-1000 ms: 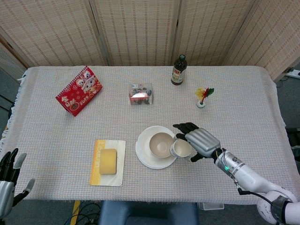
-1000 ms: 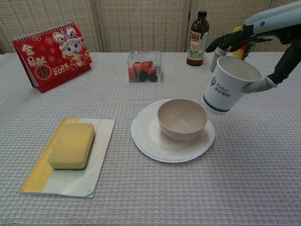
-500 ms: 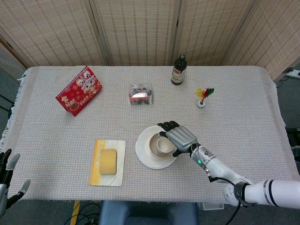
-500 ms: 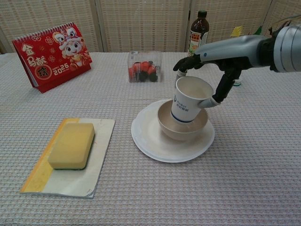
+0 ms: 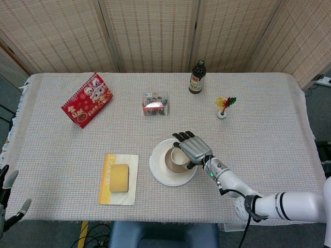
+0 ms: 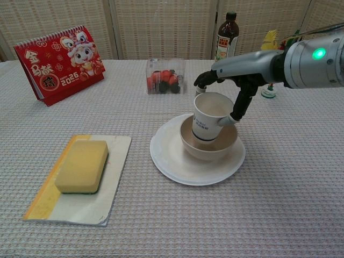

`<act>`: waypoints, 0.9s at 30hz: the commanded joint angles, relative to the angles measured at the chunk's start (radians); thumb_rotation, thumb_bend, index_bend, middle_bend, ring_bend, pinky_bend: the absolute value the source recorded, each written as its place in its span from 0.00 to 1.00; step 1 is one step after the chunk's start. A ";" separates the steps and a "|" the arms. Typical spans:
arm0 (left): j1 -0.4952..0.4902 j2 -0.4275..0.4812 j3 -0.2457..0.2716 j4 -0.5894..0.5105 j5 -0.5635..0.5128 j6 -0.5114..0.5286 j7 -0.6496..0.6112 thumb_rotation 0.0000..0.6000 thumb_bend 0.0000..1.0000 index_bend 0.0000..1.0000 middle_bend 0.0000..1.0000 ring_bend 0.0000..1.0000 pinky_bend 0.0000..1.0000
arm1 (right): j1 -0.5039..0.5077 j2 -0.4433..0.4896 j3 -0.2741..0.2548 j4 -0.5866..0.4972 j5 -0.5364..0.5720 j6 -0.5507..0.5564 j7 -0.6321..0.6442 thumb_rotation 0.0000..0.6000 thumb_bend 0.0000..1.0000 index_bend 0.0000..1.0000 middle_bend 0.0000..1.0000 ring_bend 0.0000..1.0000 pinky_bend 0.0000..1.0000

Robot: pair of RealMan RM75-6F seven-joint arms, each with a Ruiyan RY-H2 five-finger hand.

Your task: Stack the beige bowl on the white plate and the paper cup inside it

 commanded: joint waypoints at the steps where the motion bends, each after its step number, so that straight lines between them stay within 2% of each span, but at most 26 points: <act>1: 0.000 0.000 0.000 0.000 0.000 0.001 0.000 1.00 0.31 0.00 0.00 0.00 0.26 | 0.005 -0.008 -0.007 0.007 0.007 0.002 -0.007 1.00 0.29 0.29 0.02 0.00 0.00; 13: 0.002 0.005 0.003 -0.002 0.002 -0.003 -0.005 1.00 0.31 0.00 0.00 0.00 0.26 | 0.026 -0.026 -0.027 0.031 0.047 -0.018 -0.015 1.00 0.27 0.29 0.00 0.00 0.00; 21: 0.005 0.005 0.000 -0.003 0.004 0.006 -0.005 1.00 0.31 0.00 0.00 0.00 0.26 | 0.054 -0.010 -0.044 0.019 0.094 -0.044 -0.023 1.00 0.19 0.02 0.00 0.00 0.00; 27: 0.009 0.005 -0.002 -0.002 0.001 0.012 -0.007 1.00 0.31 0.00 0.00 0.00 0.26 | 0.055 0.038 -0.038 -0.022 0.089 -0.050 0.005 1.00 0.17 0.00 0.00 0.00 0.00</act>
